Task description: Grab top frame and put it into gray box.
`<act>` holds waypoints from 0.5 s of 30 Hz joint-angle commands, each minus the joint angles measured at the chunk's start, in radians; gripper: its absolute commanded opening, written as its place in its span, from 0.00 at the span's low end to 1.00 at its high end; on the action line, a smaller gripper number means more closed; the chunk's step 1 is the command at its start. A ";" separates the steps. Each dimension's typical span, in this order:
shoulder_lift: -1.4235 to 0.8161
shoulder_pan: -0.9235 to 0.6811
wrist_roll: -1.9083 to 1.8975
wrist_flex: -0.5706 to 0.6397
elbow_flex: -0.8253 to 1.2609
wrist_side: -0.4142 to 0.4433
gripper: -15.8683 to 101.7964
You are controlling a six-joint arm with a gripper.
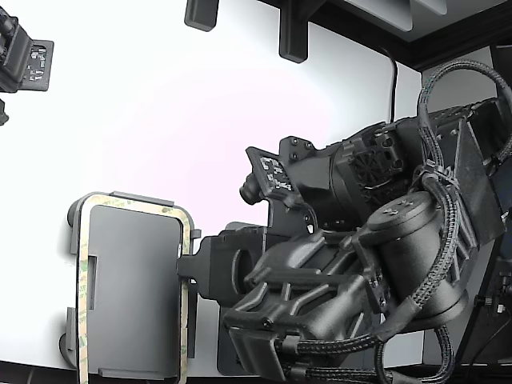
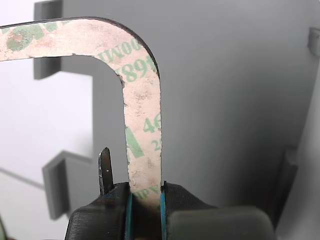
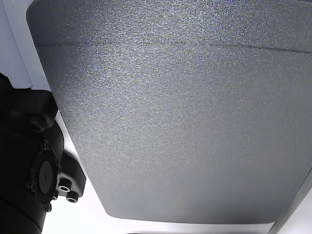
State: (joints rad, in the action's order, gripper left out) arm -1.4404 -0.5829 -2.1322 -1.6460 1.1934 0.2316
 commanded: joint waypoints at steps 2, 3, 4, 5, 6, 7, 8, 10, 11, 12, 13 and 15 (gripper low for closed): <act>-0.021 0.014 -0.025 -0.012 0.009 -0.040 0.03; -0.023 0.014 -0.038 -0.012 0.020 -0.046 0.03; -0.023 0.014 -0.052 -0.012 0.029 -0.055 0.03; -0.023 0.014 -0.063 -0.012 0.035 -0.066 0.03; -0.023 0.015 -0.066 -0.012 0.044 -0.074 0.03; -0.021 0.017 -0.067 -0.012 0.052 -0.077 0.03; -0.018 0.020 -0.069 -0.012 0.058 -0.080 0.03; -0.011 0.026 -0.072 -0.012 0.067 -0.087 0.03; -0.006 0.031 -0.072 -0.012 0.072 -0.092 0.03; -0.002 0.035 -0.069 -0.012 0.074 -0.098 0.03; 0.002 0.041 -0.061 -0.012 0.075 -0.106 0.03; 0.006 0.051 -0.043 -0.012 0.080 -0.123 0.03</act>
State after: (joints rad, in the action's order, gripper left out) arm -1.4143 -0.5492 -2.1844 -1.6460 1.2885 0.1166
